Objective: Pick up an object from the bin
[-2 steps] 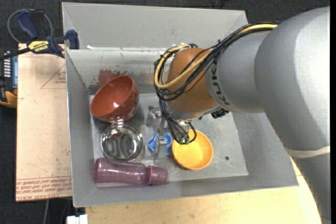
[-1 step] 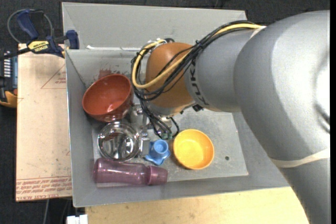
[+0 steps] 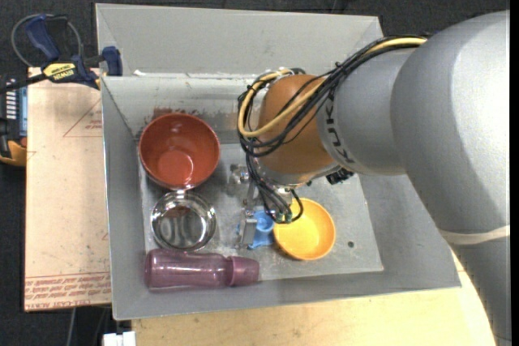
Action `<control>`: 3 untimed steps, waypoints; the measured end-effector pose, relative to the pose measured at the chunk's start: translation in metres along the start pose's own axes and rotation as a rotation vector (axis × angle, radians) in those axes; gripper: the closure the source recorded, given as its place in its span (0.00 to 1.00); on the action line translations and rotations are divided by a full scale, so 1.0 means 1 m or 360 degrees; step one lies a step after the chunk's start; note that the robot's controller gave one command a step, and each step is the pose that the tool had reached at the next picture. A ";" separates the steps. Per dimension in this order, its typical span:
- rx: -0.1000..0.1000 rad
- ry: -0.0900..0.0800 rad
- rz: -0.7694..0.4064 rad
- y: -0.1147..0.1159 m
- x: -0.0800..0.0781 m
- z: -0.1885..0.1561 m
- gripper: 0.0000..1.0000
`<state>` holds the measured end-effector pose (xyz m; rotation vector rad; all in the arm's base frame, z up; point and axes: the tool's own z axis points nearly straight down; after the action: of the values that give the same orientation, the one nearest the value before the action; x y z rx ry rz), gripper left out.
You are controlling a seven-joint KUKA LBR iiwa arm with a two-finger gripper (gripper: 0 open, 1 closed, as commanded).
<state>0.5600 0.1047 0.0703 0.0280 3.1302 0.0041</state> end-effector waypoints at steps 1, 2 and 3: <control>-0.0004 -0.0009 -0.0086 0.047 -0.047 0.001 0.00; -0.0004 -0.0029 -0.0111 0.085 0.051 -0.036 0.00; 0.0005 -0.0003 0.0359 0.079 -0.018 -0.004 0.00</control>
Offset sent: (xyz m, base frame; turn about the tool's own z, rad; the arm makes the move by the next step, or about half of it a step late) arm -0.0667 0.0938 0.0377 -0.0772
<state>0.5789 0.1832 0.0750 0.3803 3.1054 0.0006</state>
